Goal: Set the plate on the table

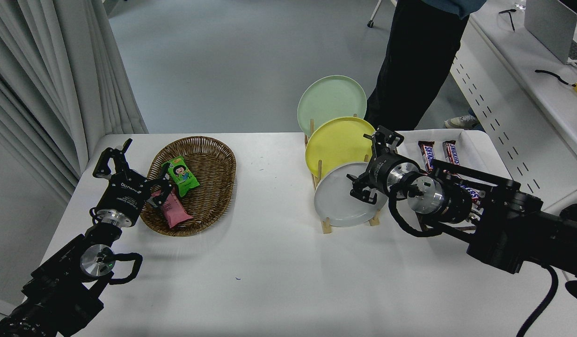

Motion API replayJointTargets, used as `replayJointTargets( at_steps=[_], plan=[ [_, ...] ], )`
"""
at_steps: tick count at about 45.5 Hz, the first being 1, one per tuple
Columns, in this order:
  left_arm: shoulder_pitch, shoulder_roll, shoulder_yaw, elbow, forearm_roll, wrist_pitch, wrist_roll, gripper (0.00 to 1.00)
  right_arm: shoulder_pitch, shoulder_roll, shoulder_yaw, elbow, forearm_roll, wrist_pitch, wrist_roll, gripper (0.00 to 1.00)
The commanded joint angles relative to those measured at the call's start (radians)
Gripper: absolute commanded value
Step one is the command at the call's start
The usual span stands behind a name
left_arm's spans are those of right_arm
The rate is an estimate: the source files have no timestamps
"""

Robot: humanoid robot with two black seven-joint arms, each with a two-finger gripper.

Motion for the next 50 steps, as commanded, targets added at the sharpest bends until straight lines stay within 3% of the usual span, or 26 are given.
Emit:
replayJointTargets(
  at_steps=[1, 20, 33, 50],
  plan=[
    [0.0, 0.0, 0.0, 0.0, 0.0, 0.0, 0.0, 1.0, 0.01, 0.005, -0.003, -0.018, -0.041, -0.002, -0.002, 0.99],
    [0.0, 0.0, 0.0, 0.0, 0.0, 0.0, 0.0, 1.0, 0.053, 0.005, -0.075, -0.03, -0.046, -0.021, -0.003, 0.98],
    [0.0, 0.0, 0.0, 0.0, 0.0, 0.0, 0.0, 1.0, 0.076, 0.004, -0.109, -0.03, -0.041, -0.025, -0.009, 0.84],
    [0.0, 0.0, 0.0, 0.0, 0.0, 0.0, 0.0, 1.0, 0.09, 0.002, -0.121, -0.024, -0.037, -0.039, -0.089, 0.79]
  ],
)
